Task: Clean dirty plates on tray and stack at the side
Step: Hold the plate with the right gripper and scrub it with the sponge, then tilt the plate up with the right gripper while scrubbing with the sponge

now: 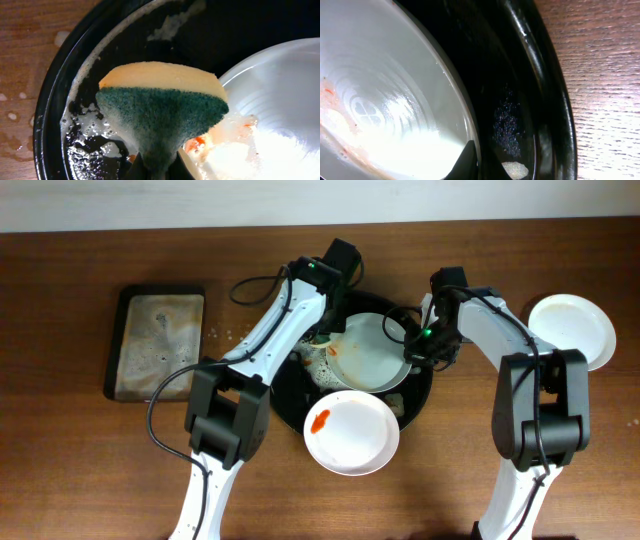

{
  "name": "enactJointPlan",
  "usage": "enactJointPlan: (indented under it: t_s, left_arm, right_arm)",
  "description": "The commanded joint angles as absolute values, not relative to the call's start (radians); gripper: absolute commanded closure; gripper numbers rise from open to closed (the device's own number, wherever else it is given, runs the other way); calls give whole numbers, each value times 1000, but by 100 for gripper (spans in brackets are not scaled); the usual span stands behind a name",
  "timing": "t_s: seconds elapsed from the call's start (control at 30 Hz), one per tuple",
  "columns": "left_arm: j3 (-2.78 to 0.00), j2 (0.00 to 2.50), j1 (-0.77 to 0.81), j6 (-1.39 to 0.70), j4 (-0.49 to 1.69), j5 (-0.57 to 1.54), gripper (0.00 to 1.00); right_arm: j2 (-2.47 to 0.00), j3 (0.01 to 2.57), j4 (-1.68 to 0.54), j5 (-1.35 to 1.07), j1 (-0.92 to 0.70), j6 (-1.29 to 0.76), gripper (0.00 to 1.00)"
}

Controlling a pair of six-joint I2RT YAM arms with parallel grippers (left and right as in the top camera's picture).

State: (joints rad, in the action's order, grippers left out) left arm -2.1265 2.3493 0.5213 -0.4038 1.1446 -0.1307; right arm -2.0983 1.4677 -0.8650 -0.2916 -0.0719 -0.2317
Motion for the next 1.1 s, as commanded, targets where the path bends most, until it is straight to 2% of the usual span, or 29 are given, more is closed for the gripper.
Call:
enactJointPlan:
  t_s: [0.0, 0.37, 0.53, 0.8, 0.97, 1.07]
  left_arm:
    - [-2146, 2362, 504, -388, 1168, -82, 100]
    - [-2146, 2362, 418, -348, 1207, -2, 100]
    - [-2146, 2362, 418, -342, 1206, -3, 100]
    - [-2146, 2362, 416, -334, 1206, -2, 100]
    - [-2146, 2362, 416, -334, 1205, -2, 100]
    - [-2146, 2362, 416, -334, 1205, -3, 100]
  right_arm:
    - [-2053, 1459, -879, -225, -71, -213, 96]
    - [-1799, 1459, -953, 19, -95, -145, 96]
    - [-1712, 1459, -977, 260, -201, -134, 96]
    - [-1706, 1459, -1003, 695, -410, -124, 96]
    - [-1706, 1459, -988, 934, -474, -81, 96]
    - [-1706, 1459, -957, 956, -496, -9, 96]
